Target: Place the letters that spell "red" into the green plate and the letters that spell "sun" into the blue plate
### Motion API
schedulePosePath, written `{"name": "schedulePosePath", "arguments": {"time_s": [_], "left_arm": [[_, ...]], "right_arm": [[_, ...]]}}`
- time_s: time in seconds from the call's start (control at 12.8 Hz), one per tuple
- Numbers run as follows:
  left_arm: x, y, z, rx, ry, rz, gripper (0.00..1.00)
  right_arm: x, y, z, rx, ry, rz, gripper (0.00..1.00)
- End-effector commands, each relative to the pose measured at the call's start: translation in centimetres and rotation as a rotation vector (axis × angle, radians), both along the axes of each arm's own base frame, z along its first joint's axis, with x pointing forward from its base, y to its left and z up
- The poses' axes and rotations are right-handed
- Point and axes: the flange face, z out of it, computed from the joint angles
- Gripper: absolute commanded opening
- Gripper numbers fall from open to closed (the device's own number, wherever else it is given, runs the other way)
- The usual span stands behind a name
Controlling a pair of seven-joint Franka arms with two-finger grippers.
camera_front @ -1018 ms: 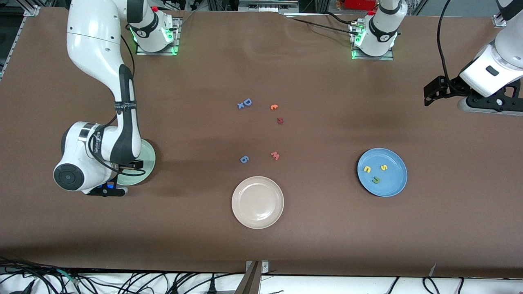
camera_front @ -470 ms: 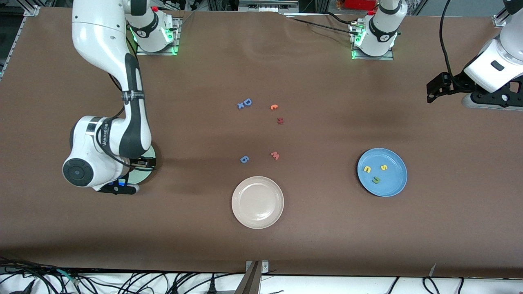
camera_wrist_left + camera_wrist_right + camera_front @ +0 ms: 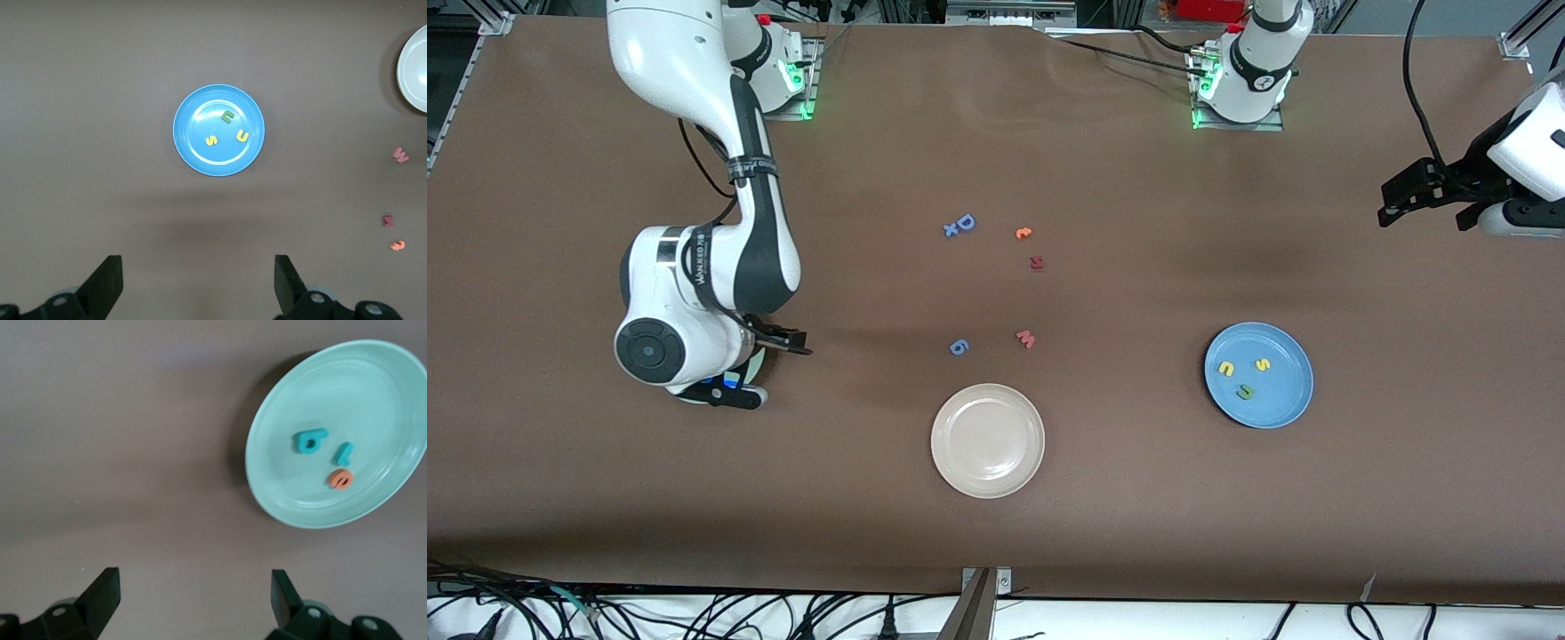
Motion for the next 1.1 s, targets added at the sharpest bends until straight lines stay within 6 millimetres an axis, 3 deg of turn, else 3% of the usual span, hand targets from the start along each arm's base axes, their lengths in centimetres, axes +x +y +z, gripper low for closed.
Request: {"name": "schedulePosePath", "arguments": {"time_s": [0.0, 0.16, 0.39, 0.55, 0.78, 1.02], "left_arm": [[0.0, -0.1, 0.6, -0.021, 0.0, -0.015, 1.0], [0.1, -0.1, 0.6, -0.021, 0.0, -0.015, 1.0], [0.1, 0.0, 0.7, -0.021, -0.002, -0.012, 1.0], [0.1, 0.0, 0.7, -0.021, -0.002, -0.01, 1.0], [0.1, 0.0, 0.6, -0.021, -0.002, -0.01, 1.0], [0.2, 0.0, 0.6, -0.023, -0.002, -0.01, 1.0]], "right_arm": [[-1.8, 3.6, 2.3, 0.014, 0.004, 0.006, 1.0], [-3.1, 6.8, 5.0, 0.063, -0.011, -0.007, 1.0], [-4.4, 7.3, 8.6, 0.131, -0.016, 0.005, 1.0], [-5.3, 6.0, 11.2, 0.166, -0.04, 0.03, 1.0], [-5.7, 1.1, 15.4, 0.217, -0.112, 0.031, 1.0], [-6.5, -3.5, 18.2, 0.26, -0.189, 0.066, 1.0]]}}
